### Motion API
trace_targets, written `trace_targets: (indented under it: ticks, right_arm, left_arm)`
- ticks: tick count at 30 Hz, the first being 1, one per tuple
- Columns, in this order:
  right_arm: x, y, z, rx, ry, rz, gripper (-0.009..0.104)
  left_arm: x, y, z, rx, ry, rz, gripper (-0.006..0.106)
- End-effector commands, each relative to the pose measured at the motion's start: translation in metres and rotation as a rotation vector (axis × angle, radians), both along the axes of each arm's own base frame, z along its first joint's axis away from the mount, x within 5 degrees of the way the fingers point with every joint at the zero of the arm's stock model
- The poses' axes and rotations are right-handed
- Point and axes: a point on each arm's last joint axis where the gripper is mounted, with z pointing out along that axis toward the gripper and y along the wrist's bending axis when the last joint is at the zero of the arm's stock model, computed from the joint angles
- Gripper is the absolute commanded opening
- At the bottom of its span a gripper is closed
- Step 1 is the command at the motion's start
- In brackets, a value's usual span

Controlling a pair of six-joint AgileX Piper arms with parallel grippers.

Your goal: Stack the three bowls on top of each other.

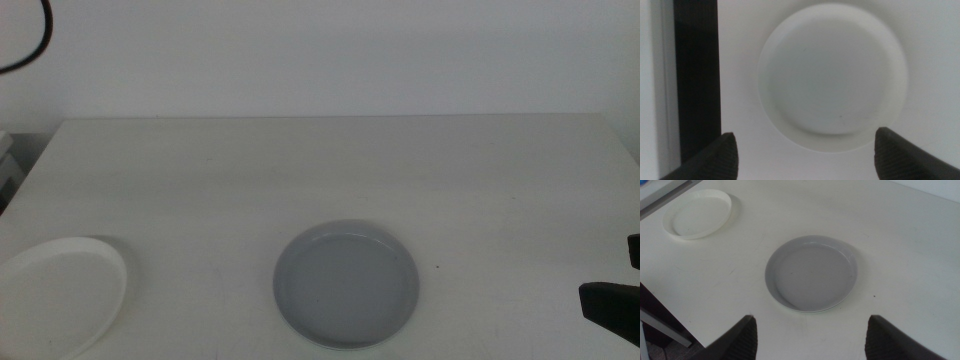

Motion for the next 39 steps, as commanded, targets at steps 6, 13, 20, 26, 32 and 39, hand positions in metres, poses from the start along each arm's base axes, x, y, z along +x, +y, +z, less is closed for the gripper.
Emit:
trace_targets:
  ticks: [6,13,20,26,32,39]
  right_arm:
    - [0.002,0.0,0.012,0.042,-0.07,-0.017,0.054]
    - [0.002,0.0,0.012,0.042,-0.07,-0.017,0.054]
    - [0.002,0.0,0.012,0.042,-0.07,-0.017,0.054]
    - [0.002,0.0,0.012,0.042,-0.07,-0.017,0.054]
    - [0.002,0.0,0.012,0.042,-0.07,-0.017,0.054]
    - [0.002,0.0,0.012,0.042,-0.07,-0.017,0.054]
  left_arm:
    - [0.037,0.018,-0.039,-0.04,0.057,-0.007,0.105]
    - [0.062,0.031,-0.097,-0.095,0.173,0.003,0.105]
    - [0.071,0.038,-0.111,-0.055,0.157,-0.008,0.105]
    - [0.075,0.042,-0.12,-0.03,0.154,-0.02,0.105]
    - [0.08,0.044,-0.138,-0.049,0.192,-0.017,0.097]
    - [0.082,0.042,-0.145,-0.088,0.199,-0.005,0.064]
